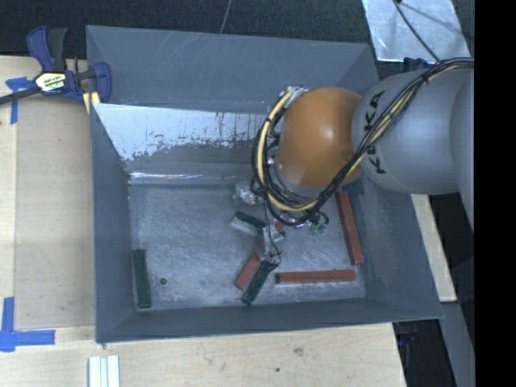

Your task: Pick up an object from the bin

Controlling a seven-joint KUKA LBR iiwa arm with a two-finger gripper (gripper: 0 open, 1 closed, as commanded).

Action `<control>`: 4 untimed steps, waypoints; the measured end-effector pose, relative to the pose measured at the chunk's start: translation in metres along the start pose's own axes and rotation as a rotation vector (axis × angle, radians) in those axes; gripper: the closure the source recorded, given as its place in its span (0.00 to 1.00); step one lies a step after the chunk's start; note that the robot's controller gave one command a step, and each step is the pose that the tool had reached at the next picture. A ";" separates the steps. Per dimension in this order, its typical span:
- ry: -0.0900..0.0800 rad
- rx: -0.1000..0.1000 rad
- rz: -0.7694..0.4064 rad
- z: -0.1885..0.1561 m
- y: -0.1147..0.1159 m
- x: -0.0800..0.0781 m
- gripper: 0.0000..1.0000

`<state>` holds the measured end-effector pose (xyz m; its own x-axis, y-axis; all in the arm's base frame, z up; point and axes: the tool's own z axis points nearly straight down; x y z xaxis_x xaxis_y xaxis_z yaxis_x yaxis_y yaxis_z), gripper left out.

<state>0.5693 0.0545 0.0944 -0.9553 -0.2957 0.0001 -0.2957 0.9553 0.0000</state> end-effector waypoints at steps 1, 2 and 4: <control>-0.002 0.000 -0.214 0.024 -0.040 0.021 1.00; -0.001 0.000 -0.213 0.024 -0.040 0.021 1.00; -0.002 0.000 -0.174 -0.093 -0.061 0.046 1.00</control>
Offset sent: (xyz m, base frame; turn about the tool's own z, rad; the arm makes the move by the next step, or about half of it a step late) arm 0.0000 0.0000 0.0000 0.0000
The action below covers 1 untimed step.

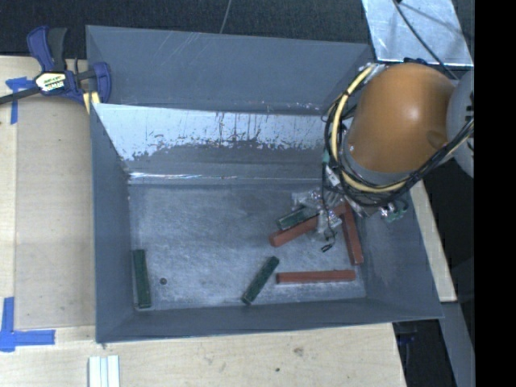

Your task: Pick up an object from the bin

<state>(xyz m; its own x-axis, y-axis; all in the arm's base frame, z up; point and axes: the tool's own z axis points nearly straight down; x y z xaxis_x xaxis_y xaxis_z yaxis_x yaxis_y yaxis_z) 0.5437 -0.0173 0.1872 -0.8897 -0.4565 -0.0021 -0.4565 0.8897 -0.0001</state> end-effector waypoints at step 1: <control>0.002 0.000 -0.006 -0.069 -0.018 0.002 1.00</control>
Offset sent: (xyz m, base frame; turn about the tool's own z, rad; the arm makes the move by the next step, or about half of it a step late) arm 0.0100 -0.0155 0.1256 -0.0107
